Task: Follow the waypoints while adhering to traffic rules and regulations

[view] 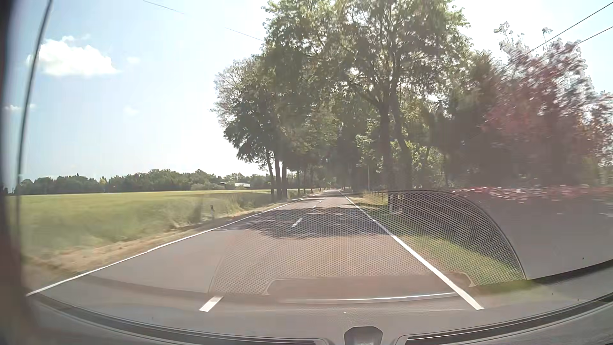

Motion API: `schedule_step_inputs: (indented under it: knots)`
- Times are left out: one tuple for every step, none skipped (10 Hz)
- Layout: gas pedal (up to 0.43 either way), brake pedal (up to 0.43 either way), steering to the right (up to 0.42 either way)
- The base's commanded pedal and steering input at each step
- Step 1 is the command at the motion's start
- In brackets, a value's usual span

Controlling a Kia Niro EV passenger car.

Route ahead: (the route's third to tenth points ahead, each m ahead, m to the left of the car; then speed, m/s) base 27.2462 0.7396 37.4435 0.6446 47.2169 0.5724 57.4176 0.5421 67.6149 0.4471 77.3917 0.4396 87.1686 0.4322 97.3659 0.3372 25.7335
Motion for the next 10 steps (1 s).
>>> schedule_step_inputs:
  knots:
    - [0.248,0.006,0.005]
    - [0.248,0.006,0.005]
    - [0.248,0.006,0.005]
    - [0.248,0.006,0.004]
    - [0.248,0.006,0.004]
    - [0.248,0.006,0.003]
    - [0.248,0.006,0.003]
    - [0.248,0.006,0.003]
    - [0.248,0.006,0.003]
    - [0.248,0.006,0.003]
